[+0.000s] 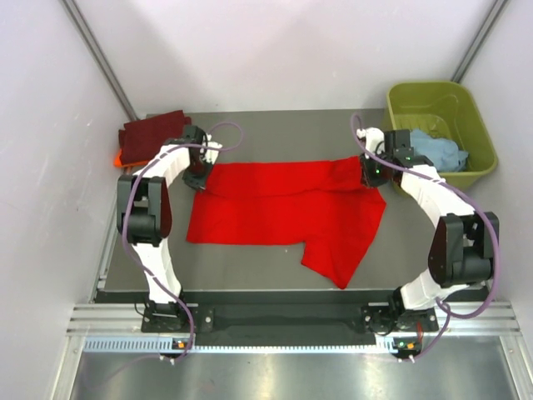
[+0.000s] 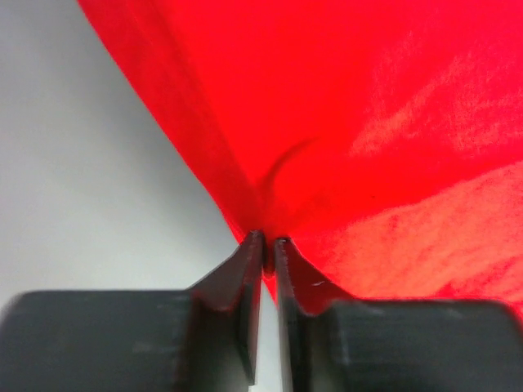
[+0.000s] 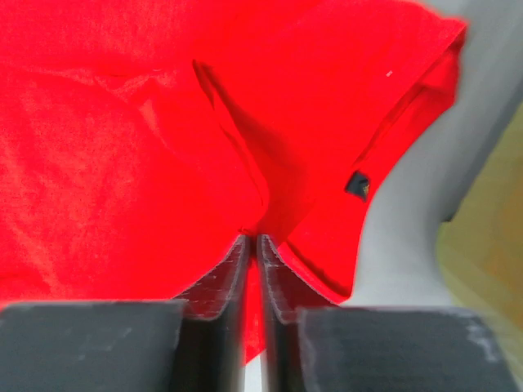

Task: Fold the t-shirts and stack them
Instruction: Fold the tshirt

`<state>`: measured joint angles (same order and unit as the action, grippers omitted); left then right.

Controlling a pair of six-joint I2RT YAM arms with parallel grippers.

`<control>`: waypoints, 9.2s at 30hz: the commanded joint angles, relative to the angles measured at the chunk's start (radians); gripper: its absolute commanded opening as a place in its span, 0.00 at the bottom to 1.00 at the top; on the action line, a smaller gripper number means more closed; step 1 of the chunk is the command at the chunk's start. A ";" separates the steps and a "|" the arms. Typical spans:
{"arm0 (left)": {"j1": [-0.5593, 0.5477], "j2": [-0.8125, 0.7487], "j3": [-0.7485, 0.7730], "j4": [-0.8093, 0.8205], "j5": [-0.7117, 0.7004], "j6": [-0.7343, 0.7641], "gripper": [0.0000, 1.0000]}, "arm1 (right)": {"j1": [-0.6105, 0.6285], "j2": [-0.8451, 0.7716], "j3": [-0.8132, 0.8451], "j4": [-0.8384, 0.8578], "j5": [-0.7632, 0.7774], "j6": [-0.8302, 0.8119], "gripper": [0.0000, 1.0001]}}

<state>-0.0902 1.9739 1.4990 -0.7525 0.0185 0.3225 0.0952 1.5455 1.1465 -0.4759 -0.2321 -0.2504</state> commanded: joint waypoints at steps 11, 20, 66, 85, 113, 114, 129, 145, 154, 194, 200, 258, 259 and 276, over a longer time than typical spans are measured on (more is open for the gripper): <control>0.004 -0.152 0.079 -0.002 0.027 -0.085 0.34 | 0.000 0.002 0.096 0.031 -0.068 0.002 0.50; -0.002 0.167 0.395 -0.165 0.201 -0.250 0.39 | 0.069 0.237 0.214 0.068 -0.118 0.007 0.49; -0.008 0.237 0.379 -0.151 0.307 -0.319 0.38 | 0.173 0.291 0.226 -0.052 -0.130 0.059 0.10; -0.006 0.241 0.356 -0.111 0.296 -0.362 0.37 | 0.201 0.106 0.059 -0.003 -0.082 0.217 0.43; -0.006 0.445 0.547 -0.180 0.107 -0.330 0.38 | -0.081 0.567 0.393 0.051 -0.190 0.497 0.64; -0.006 0.450 0.550 -0.182 0.107 -0.330 0.38 | -0.084 0.577 0.415 0.049 -0.190 0.497 0.64; -0.006 0.609 0.769 -0.185 0.101 -0.283 0.38 | -0.077 0.775 0.667 0.082 -0.207 0.542 0.64; -0.006 0.718 0.911 -0.134 0.051 -0.263 0.45 | -0.066 0.778 0.687 0.106 -0.211 0.542 0.64; 0.004 0.763 0.958 -0.107 -0.003 -0.261 0.45 | -0.066 0.824 0.783 0.129 -0.145 0.545 0.64; 0.015 -0.150 0.152 -0.018 0.038 -0.416 0.56 | 0.410 -0.372 -0.307 -0.302 0.004 -0.578 0.76; 0.015 -0.135 0.144 -0.033 0.047 -0.428 0.56 | 0.454 -0.341 -0.310 -0.306 -0.038 -0.558 0.76; 0.353 -0.155 -0.218 -0.237 0.314 -0.574 0.58 | 0.512 -0.219 -0.332 -0.124 0.188 -0.573 0.00; 0.353 -0.144 -0.214 -0.232 0.320 -0.577 0.58 | 0.511 -0.217 -0.329 -0.122 0.186 -0.575 0.00; 0.351 0.071 -0.120 -0.163 0.425 -0.585 0.41 | 0.454 -0.225 -0.330 -0.102 0.203 -0.564 0.00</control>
<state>0.2600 2.0140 1.3495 -0.9730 0.4175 -0.2630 0.5617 1.3418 0.7807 -0.6094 -0.0273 -0.8257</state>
